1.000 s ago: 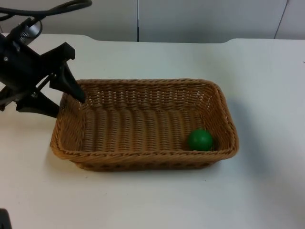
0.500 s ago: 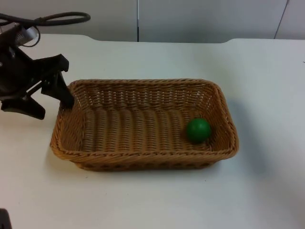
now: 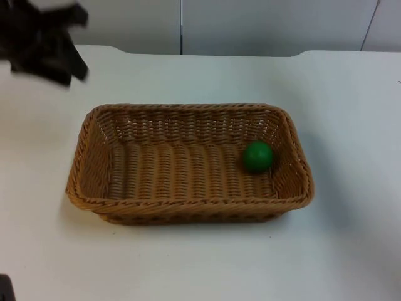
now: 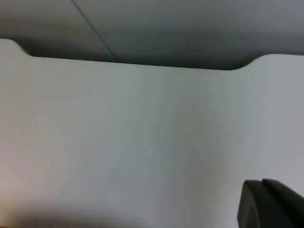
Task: Pick up the basket with the left hand and place the ball into the basket with the right hand.
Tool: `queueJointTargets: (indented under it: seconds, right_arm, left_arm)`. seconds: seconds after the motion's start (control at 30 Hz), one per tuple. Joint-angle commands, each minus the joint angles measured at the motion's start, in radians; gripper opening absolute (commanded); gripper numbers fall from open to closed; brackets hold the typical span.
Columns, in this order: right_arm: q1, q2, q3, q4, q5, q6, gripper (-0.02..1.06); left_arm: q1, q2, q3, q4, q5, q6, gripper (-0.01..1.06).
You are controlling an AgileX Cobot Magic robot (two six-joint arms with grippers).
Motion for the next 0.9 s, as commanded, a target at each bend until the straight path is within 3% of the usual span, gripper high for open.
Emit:
queueJointTargets:
  seconds: [0.0, 0.07, 0.17, 0.37, 0.5, 0.6, 0.73, 0.77, 0.87]
  right_arm:
    - [-0.003, -0.029, -0.006, -0.063, -0.001, 0.020, 0.00]
    - [-0.003, -0.045, -0.006, -0.080, -0.001, 0.020, 0.00]
    - [-0.031, -0.134, -0.006, -0.097, -0.001, 0.033, 0.00]
    - [-0.039, -0.322, -0.006, -0.186, -0.001, 0.060, 0.00]
    - [-0.039, -0.456, 0.009, -0.222, -0.001, 0.045, 0.00]
    - [-0.039, -0.558, 0.056, -0.279, -0.001, 0.039, 0.00]
    - [-0.039, -0.825, 0.270, -0.338, -0.001, 0.003, 0.00]
    - [-0.039, -0.825, 0.270, -0.338, -0.001, 0.003, 0.00]
    - [-0.039, -1.041, 0.496, -0.350, -0.001, -0.007, 0.00]
  left_arm:
    - [-0.006, -0.085, -0.034, 0.076, -0.006, -0.020, 0.00]
    - [-0.006, -0.121, -0.041, 0.124, -0.028, -0.048, 0.00]
    - [-0.006, -0.251, -0.041, 0.367, -0.060, -0.181, 0.00]
    - [-0.006, -0.442, -0.041, 0.761, 0.034, -0.442, 0.00]
    - [-0.006, -0.576, -0.036, 0.796, 0.078, -0.457, 0.00]
    - [-0.006, -0.681, -0.006, 0.796, 0.060, -0.457, 0.00]
    - [-0.006, -0.941, 0.128, 0.793, 0.012, -0.455, 0.00]
    - [-0.006, -0.941, 0.128, 0.793, 0.012, -0.455, 0.00]
    - [-0.006, -1.129, 0.245, 0.773, -0.012, -0.439, 0.00]
